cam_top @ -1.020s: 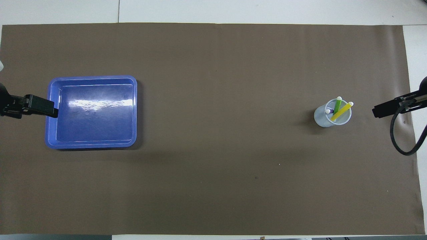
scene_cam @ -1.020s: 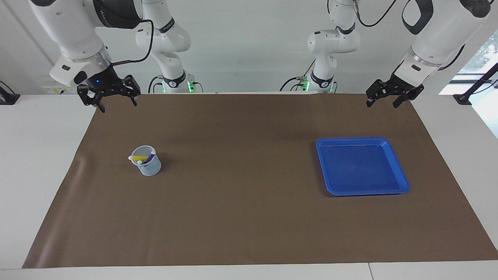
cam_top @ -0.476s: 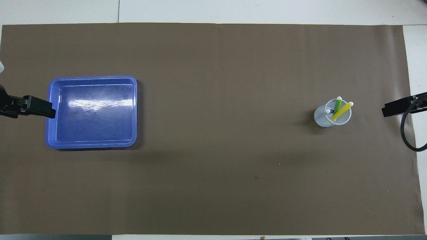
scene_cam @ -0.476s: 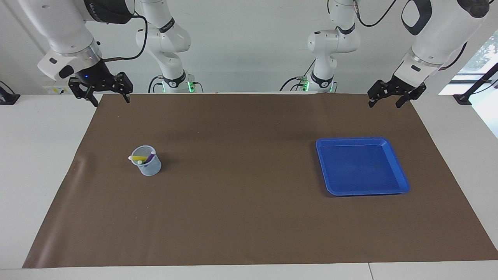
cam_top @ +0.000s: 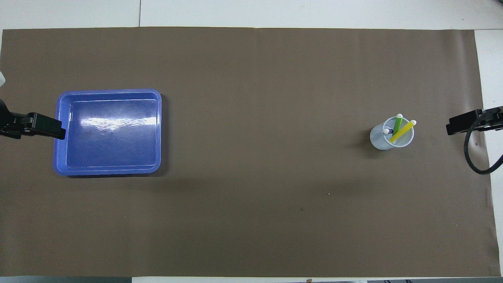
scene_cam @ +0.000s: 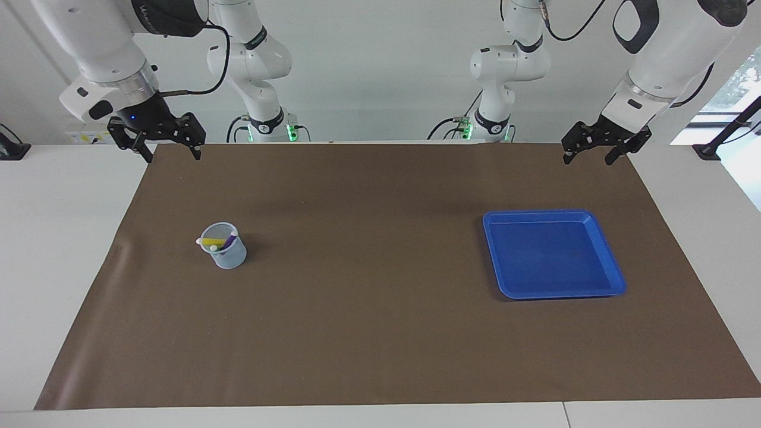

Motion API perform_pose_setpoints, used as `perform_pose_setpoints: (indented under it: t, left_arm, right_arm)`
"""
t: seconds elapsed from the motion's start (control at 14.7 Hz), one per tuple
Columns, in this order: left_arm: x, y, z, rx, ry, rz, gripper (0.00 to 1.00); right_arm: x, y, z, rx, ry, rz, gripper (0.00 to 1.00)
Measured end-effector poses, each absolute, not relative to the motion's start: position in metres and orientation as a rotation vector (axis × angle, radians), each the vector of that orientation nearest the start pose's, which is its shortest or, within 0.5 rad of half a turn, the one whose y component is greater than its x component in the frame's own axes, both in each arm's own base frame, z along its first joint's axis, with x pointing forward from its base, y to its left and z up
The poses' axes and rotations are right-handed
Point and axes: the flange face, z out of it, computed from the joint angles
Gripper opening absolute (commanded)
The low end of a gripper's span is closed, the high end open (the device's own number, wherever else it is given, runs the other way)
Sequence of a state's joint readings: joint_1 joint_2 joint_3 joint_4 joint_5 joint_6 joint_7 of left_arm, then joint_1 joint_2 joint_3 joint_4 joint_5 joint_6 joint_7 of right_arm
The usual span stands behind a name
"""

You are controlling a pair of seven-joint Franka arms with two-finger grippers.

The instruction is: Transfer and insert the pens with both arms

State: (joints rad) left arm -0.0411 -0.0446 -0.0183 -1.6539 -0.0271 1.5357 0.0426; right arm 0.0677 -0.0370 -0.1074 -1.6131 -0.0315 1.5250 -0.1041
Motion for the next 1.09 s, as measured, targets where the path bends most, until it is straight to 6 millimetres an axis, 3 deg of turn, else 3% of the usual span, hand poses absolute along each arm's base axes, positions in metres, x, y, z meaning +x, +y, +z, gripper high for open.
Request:
perform_pose_setpoints:
  t: [0.61,0.82,1.09]
  left_arm:
    - [0.534,-0.034,0.607,-3.161,0.158,0.119,1.0]
    - [0.534,-0.034,0.607,-3.161,0.158,0.119,1.0]
    - [0.534,-0.034,0.607,-3.161,0.158,0.119,1.0]
  right_arm:
    - [0.538,-0.032,0.62,-3.154,-0.052,0.078,1.0]
    - [0.538,-0.045,0.619,-3.152,-0.002,0.078,1.0]
    - [0.538,-0.04,0.619,-3.152,-0.016,0.076,1.0]
